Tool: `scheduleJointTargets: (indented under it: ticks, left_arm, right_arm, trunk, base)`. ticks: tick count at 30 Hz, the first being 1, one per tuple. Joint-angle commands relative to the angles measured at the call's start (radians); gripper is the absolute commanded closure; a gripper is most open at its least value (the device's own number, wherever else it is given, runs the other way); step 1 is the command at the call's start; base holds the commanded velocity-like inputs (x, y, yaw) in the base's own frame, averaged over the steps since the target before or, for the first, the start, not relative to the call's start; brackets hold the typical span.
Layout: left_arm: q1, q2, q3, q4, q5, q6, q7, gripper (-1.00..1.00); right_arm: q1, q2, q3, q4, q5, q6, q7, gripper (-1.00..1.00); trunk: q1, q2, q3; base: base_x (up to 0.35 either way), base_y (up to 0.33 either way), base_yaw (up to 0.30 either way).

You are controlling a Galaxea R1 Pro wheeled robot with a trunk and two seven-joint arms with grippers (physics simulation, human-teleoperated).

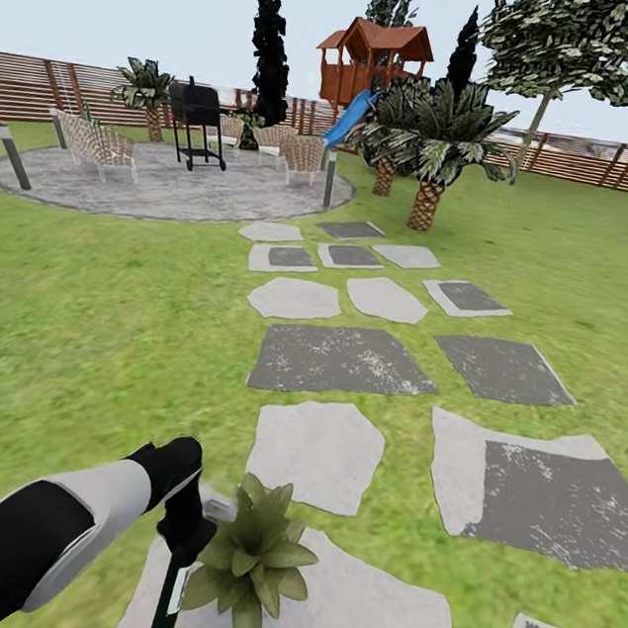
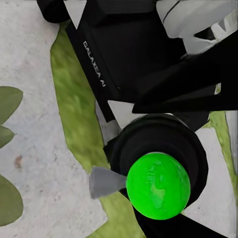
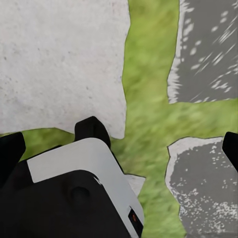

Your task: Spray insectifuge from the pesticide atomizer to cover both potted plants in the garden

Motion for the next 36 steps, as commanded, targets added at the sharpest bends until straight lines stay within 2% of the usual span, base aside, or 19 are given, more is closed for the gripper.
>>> scheduleJointTargets:
  ticks: [1,28,33,36]
  left_arm:
    - [0.011,0.0,0.0,-0.001,-0.011,0.002,-0.01,1.0]
    - [0.029,-0.001,-0.006,0.003,-0.019,0.002,-0.009,1.0]
    - [0.121,0.001,-0.008,-0.001,-0.023,0.001,-0.007,1.0]
    - [0.144,0.002,-0.008,0.0,-0.023,0.0,-0.007,1.0]
  right_arm:
    - [-0.001,0.0,-0.001,0.0,0.009,0.003,0.011,-1.0]
    - [-0.001,0.0,-0.001,-0.001,0.01,0.003,0.01,-1.0]
    - [-0.001,0.0,-0.001,0.0,0.01,0.003,0.01,-1.0]
    - [-0.001,0.0,-0.001,0.0,0.01,0.003,0.01,-1.0]
  trunk:
    - [0.0,0.0,-0.001]
    - [0.0,0.0,-0.001]
    - [0.0,0.0,-0.001]
    - [0.0,0.0,-0.001]
  base:
    - [0.0,0.0,0.0]
    - [0.035,0.0,0.0]
    - [0.0,0.0,0.0]
    - [0.0,0.0,0.0]
